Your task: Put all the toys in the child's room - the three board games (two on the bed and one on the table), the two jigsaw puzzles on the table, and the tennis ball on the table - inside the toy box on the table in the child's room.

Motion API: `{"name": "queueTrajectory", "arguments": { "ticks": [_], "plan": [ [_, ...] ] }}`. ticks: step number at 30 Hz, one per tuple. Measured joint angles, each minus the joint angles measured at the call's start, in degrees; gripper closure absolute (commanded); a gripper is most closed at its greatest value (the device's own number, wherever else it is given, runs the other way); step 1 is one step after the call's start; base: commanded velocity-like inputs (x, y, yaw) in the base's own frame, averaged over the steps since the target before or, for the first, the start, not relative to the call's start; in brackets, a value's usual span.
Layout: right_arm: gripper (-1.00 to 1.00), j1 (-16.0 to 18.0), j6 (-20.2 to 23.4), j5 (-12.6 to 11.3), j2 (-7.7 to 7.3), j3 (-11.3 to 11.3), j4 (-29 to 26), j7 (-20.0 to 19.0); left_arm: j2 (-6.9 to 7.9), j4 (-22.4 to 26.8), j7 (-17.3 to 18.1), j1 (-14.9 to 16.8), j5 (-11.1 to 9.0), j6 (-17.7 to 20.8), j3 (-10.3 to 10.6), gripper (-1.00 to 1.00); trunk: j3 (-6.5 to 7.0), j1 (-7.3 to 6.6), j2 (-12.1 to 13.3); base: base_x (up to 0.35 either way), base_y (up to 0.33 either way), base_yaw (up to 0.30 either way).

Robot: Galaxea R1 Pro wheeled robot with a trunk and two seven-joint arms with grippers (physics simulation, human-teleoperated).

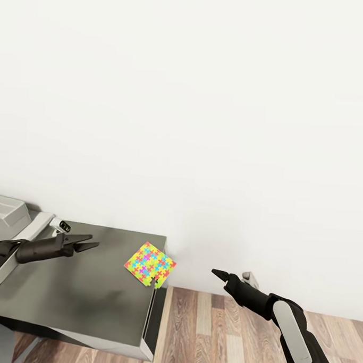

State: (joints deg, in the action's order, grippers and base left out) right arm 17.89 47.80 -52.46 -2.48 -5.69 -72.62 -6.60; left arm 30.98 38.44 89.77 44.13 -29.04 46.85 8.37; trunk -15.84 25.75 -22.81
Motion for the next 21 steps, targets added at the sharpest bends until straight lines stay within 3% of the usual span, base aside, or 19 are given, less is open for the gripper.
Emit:
{"name": "queueTrajectory", "arguments": {
  "ticks": [7, 14, 21],
  "plan": [
    [-1.0, 0.0, -0.03, 0.08, 0.0, -0.02, 0.03, 0.0, -0.02, 0.0, 0.0, 0.0, 0.0, -0.02, -0.06, -1.0, 0.65, 0.0, 0.0, -0.001, -0.017, 0.067],
    [-1.0, -0.05, -1.36, 0.03, -0.06, -0.05, 0.02, -0.03, 0.01, 0.05, 0.01, 0.01, 0.07, -0.07, -0.12, -1.0, 1.31, 0.0, 0.0, 0.0, -0.189, 0.012],
    [-1.0, -0.02, -2.65, 0.04, -0.08, 0.0, 0.67, -0.07, 0.11, 0.08, 0.0, 0.0, 0.02, -0.08, -0.13, -1.0, 1.7, 0.0, 0.0, 0.0, -0.046, 0.001]
  ]
}}
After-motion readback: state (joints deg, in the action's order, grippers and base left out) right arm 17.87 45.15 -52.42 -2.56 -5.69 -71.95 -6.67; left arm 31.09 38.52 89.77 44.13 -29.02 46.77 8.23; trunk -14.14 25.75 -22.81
